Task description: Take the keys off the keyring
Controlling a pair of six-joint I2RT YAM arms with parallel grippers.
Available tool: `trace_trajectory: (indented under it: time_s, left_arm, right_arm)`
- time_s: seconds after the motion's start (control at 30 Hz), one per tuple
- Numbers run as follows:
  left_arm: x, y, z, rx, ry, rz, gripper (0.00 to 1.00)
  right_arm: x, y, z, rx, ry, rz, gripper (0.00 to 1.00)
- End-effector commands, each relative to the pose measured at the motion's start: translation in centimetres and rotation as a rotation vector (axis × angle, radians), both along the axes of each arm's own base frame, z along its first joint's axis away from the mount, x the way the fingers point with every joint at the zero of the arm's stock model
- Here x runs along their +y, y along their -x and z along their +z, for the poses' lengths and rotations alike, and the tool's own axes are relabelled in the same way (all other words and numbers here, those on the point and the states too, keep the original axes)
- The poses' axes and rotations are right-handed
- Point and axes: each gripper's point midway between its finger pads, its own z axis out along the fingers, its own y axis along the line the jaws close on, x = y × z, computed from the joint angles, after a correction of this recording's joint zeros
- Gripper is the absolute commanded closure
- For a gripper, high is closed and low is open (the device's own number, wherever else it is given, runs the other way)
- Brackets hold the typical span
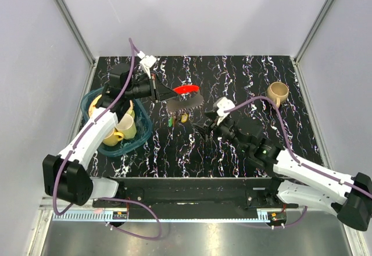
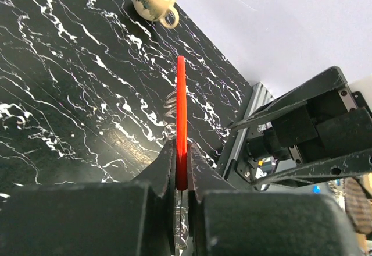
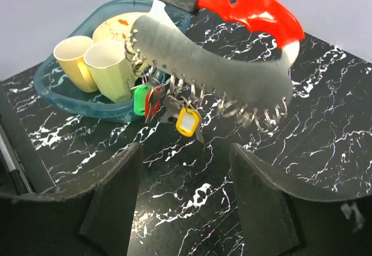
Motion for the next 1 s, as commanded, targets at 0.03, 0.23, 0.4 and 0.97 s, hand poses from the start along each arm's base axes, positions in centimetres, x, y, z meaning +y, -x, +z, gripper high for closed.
trace_trajectory:
  time_s: [0.03,0.23,0.4,0.97]
  left_arm:
    - [0.3,1.2,5.6,-0.271,0.030,0.025,1.00]
    - [-0.3,3.8,7.9,-0.410,0.098,-0.003,1.00]
    - [-0.2,4.6,9.2,-0.409,0.138,0.002,1.00]
    - [-0.1,5.9,10.7,-0.371,0.247,0.008,1.00]
  right_arm:
    - [-1.4,-0.7,0.2,-0.005,-0.089,-0.094,0.34]
    - [0.5,0.0,2.5,-0.040,-0.198,-0.002,0.36]
    - [-0.2,-0.2,2.4,-0.159,-0.280,-0.025,0.41]
    - [2.5,-0.6,4.7,-0.320,-0.257,0.066,0.40]
